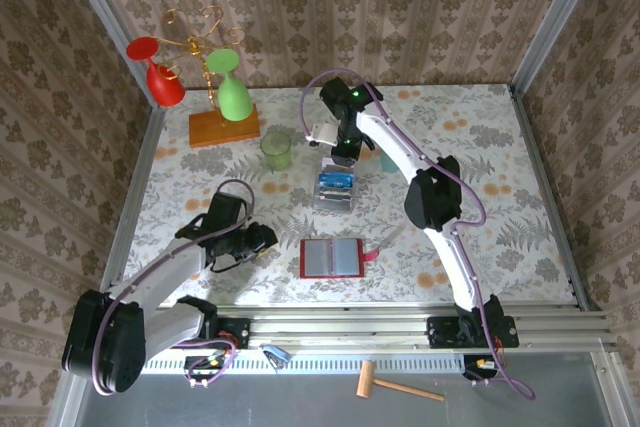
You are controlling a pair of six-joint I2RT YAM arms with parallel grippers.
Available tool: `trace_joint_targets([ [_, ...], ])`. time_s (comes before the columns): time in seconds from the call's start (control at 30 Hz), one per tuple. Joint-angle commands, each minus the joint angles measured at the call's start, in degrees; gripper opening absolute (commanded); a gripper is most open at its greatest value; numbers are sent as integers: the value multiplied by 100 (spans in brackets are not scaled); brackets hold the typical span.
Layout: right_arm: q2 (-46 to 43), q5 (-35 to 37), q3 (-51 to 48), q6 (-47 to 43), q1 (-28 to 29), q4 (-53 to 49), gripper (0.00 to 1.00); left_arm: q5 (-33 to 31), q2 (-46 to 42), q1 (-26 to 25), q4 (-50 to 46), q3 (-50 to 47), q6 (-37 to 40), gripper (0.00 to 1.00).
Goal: Take the credit cards out of the card holder
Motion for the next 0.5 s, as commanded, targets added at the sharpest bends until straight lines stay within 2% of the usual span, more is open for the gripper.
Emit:
trace_joint_targets([
  [0.0, -704, 230, -505, 430, -40, 341, 29, 7, 119, 155, 32, 280, 431, 27],
  [0.27, -2130, 228, -2751, 1293, -32, 1918, 41, -404, 247, 476, 127, 391, 929, 28],
  [0.37, -2645, 411, -3572, 1611, -32, 2531, 45, -615, 254, 590, 37, 487, 1150, 32],
  [0.47, -3150, 620, -4454, 2015, -29, 3135, 51, -1050, 105, 628, -89, 568, 1353, 43],
])
